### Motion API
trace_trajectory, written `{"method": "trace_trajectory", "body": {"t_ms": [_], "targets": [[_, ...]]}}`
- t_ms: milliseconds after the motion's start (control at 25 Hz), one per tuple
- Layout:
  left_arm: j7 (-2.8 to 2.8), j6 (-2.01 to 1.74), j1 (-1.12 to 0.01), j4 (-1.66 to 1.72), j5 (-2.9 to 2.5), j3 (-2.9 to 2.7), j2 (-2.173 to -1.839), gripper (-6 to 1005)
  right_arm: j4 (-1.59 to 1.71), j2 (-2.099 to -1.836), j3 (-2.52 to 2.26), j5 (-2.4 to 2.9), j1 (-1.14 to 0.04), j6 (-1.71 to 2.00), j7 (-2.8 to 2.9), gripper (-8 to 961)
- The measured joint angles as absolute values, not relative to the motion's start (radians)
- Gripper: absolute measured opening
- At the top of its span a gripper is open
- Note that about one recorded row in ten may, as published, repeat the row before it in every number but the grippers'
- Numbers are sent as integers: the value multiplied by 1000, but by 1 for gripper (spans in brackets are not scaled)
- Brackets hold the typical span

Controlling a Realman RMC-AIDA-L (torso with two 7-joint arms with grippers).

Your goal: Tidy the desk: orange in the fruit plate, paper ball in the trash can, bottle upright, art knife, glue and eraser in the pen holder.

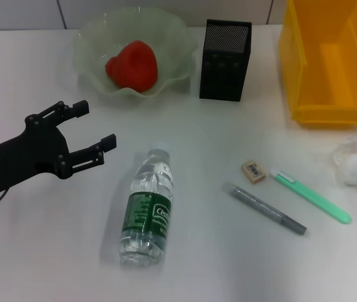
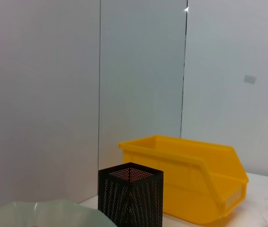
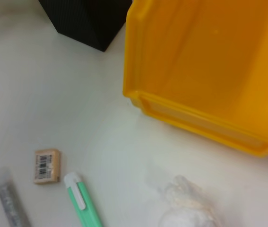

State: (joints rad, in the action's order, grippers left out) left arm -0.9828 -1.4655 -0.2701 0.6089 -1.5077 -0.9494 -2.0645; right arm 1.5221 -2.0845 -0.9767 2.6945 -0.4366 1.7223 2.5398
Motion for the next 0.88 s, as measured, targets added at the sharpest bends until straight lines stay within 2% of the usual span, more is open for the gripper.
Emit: {"method": "trace_trajectory", "body": {"t_ms": [200, 560, 800, 880], "targets": [[-982, -1466, -277, 609, -1508, -950, -2064, 857, 1421, -2083, -1046, 2706, -449, 1616, 2569, 814], [-975, -1459, -279, 609, -1506, -950, -2065, 857, 1206, -2080, -1078, 2724, -538, 1509, 2576, 783], [-974, -1458, -278, 609, -1506, -949, -2065, 856, 1214, -2083, -1088, 2758, -559, 1513, 2582, 642], [-974, -1463, -278, 609, -1506, -950, -2065, 856, 1346, -2085, -1083, 2737, -538, 1557, 2605, 595]]}}
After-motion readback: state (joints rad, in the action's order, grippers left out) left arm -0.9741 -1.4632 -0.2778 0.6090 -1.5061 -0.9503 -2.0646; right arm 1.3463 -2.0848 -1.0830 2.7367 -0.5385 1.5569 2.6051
